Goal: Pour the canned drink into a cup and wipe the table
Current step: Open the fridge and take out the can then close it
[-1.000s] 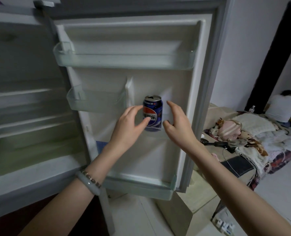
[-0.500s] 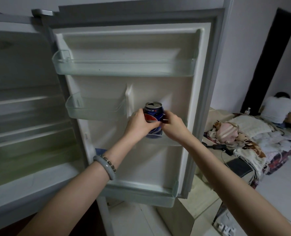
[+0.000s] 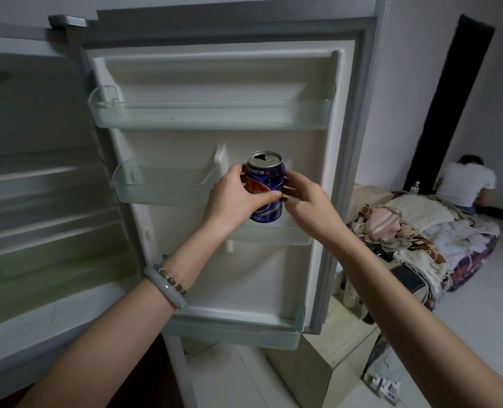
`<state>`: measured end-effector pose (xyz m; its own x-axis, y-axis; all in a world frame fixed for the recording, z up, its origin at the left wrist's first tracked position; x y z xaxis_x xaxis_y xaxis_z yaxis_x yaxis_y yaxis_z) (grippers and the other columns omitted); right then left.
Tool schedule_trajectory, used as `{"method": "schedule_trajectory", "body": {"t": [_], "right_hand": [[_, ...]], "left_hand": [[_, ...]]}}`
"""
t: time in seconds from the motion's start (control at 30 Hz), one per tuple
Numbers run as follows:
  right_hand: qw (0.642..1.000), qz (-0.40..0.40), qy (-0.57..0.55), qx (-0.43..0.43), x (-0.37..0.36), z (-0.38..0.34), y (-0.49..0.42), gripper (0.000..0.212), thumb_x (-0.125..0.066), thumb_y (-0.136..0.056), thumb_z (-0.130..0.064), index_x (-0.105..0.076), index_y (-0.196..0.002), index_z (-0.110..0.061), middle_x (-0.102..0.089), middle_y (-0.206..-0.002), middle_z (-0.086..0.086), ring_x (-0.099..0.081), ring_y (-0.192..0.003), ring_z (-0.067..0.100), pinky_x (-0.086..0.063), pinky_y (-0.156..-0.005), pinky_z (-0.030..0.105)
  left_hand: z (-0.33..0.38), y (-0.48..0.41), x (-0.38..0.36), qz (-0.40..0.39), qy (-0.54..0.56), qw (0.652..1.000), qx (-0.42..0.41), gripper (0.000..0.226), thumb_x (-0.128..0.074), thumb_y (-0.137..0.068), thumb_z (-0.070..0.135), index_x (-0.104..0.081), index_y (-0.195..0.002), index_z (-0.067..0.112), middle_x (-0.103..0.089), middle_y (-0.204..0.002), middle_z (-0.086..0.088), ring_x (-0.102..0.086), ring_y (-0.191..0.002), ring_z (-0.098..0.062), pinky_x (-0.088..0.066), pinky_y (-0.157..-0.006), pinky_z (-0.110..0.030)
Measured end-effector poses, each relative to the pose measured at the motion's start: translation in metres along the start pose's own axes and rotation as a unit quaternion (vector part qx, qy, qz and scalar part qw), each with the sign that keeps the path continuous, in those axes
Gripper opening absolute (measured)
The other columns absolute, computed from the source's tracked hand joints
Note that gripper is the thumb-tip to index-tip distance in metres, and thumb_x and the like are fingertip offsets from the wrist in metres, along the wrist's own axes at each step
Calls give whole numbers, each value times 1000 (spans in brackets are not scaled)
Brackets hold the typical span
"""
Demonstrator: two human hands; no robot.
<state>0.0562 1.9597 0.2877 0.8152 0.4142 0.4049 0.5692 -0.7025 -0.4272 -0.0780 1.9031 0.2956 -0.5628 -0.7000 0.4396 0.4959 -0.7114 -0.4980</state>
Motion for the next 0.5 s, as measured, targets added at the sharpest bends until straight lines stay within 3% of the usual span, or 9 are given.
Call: {"method": "schedule_trajectory", "body": {"t": [0.13,0.27,0.37,0.5], "right_hand": [[1000,1,-5,19,1,-18,27,63,-41,-77,12,-49,-133,-18,-61,-108,-12,-58,-97,-8,-46,-84,9],[1000,-10,-23,16,-10,-23,55,64,-43,-79,12,-45,-136,-17,-59,-113,-9,-57,-103,-5,-45,-89,10],[999,-21,-44,4,-24,-20,77,63,-44,-79,12,-45,-136,-16,-59,-110,-14,-56,-100,-12,-43,-85,5],[997,-32,-60,-18,-47,-5,104,65,-45,-71,-7,-46,-136,-19,-61,-117,-9,-57,-109,-4,-45,-91,12]], "left_hand": [[13,24,16,-11,4,1000,-16,52,-84,-59,41,-59,-101,24,-68,-95,11,-64,-90,-7,-52,-84,-30],[10,51,28,-23,-7,1000,-19,59,-84,-59,43,-59,-108,24,-67,-100,11,-62,-94,-7,-51,-86,-28],[0,72,33,-28,-21,999,-14,60,-84,-58,44,-59,-109,24,-68,-103,9,-62,-96,-7,-50,-86,-28],[-22,100,36,-46,-34,998,5,60,-85,-57,44,-58,-107,25,-69,-104,7,-62,-97,-10,-50,-87,-30]]}}
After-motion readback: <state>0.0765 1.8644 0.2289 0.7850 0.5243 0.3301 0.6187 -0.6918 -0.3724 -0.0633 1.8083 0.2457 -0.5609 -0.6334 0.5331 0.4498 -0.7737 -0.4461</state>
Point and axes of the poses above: each hand's wrist, its own y-axis away from the middle knuckle, its own x-axis out of the back of the hand, z = x × y, the point moved 7 cm from there along -y, towards the middle knuckle
